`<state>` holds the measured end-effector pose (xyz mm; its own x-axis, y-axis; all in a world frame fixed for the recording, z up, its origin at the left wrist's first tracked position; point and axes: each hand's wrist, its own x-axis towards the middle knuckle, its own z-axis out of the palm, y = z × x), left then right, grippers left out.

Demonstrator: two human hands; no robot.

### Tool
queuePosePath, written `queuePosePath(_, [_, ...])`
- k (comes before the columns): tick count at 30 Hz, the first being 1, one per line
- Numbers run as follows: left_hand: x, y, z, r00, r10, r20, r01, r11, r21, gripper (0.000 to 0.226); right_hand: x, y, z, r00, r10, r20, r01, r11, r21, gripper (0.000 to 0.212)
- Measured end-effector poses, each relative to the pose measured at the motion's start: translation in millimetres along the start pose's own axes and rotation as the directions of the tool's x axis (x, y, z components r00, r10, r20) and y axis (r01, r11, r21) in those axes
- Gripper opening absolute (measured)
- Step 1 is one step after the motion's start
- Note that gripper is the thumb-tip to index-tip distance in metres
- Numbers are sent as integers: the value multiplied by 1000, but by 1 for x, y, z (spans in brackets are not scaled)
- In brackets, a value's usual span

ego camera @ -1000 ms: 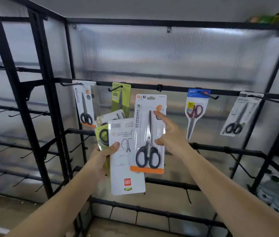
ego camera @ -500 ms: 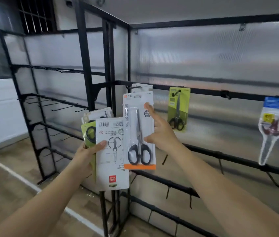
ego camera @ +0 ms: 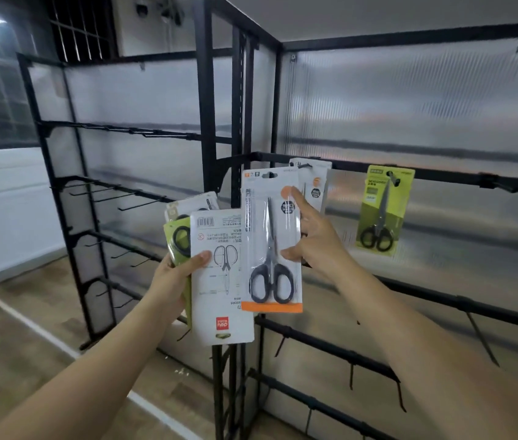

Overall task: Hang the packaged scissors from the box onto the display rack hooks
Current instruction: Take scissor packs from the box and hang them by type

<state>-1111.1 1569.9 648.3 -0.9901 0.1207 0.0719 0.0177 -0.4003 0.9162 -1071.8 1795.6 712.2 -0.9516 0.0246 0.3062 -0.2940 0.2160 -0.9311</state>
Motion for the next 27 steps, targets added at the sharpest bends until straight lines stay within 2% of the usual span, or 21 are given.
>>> queuePosePath(3, [6,0,5,999,13,-41,-14,1000,-11,26,1,4,2,1000,12,-15,-12,1000,22,103])
queuePosePath(7, [11,2,9,999,15,-36,-14,1000,15,36,3,2,1,999,-3,-54,5,999,36,104])
queuePosePath(10, [14,3,6,999,14,-33,-13,999,37,40,6,-1,-11,987,-25,-157,16,998,-61,108])
queuePosePath(13, [17,4,1,1000,24,-20,-24,999,40,30,9,-3,-23,979,-34,-200,10,993,-119,104])
queuePosePath(17, [17,4,-4,999,32,-6,-32,999,35,20,13,-9,-24,980,-27,-200,-16,977,-212,103])
queuePosePath(21, [15,3,-7,1000,20,15,-21,998,62,22,16,-9,-20,981,19,-191,-67,966,-248,101])
queuePosePath(27, [15,6,-4,998,21,53,-24,998,59,27,35,-9,-17,973,44,-229,-137,902,-410,98])
